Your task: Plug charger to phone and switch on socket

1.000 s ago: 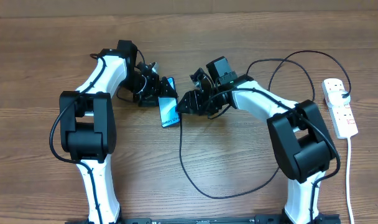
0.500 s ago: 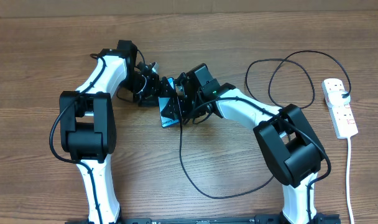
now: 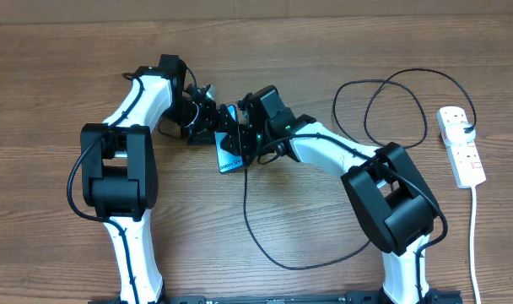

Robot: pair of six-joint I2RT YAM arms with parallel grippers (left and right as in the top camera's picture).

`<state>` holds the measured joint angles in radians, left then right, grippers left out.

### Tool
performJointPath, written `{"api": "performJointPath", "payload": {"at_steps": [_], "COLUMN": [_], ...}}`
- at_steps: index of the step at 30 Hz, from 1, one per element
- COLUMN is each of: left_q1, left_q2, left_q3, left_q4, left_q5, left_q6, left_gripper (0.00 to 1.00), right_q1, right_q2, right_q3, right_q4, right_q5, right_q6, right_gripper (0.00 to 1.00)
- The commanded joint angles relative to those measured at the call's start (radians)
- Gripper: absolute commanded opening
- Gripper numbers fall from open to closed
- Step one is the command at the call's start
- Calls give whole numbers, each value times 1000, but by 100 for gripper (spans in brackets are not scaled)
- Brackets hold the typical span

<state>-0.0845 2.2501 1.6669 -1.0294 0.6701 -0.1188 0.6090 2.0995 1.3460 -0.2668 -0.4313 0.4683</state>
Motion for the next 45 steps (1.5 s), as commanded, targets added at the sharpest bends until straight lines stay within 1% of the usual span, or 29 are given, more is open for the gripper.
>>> {"api": "performJointPath", "payload": {"at_steps": [1, 6, 11, 17, 19, 20, 21, 22, 25, 27, 39, 45], "left_q1": [-1, -1, -1, -1, -1, -1, -1, -1, -1, -1, -1, -1], "left_q2": [12, 12, 12, 12, 12, 12, 13, 12, 12, 12, 12, 12], "left_q3": [-2, -2, -2, -2, -2, -2, -2, -2, -2, -2, -2, -2], "left_q4": [-3, -7, -7, -7, -7, -7, -7, -7, -6, -7, -25, -33], "left_q5": [37, 37, 37, 36, 36, 36, 36, 36, 33, 29, 29, 29], "left_q6": [30, 30, 30, 30, 30, 30, 30, 30, 30, 30, 30, 30], "left_gripper": [73, 73, 74, 74, 75, 76, 79, 81, 91, 100, 100, 100], "right_q1": [26, 32, 32, 32, 32, 32, 32, 32, 32, 32, 30, 30], "right_q2": [6, 6, 6, 6, 6, 6, 6, 6, 6, 6, 6, 6], "right_q3": [-6, -6, -6, -6, -6, -6, -6, -6, -6, -6, -6, -6], "right_q4": [1, -20, -22, -9, -7, -7, -7, -7, -7, -7, -26, -26], "right_q5": [43, 50, 83, 102, 102, 102, 101, 101, 101, 101, 96, 37], "right_q6": [11, 11, 11, 11, 11, 11, 11, 11, 11, 11, 11, 11], "right_gripper": [45, 36, 32, 24, 17, 12, 6, 4, 4, 4, 4, 4]}}
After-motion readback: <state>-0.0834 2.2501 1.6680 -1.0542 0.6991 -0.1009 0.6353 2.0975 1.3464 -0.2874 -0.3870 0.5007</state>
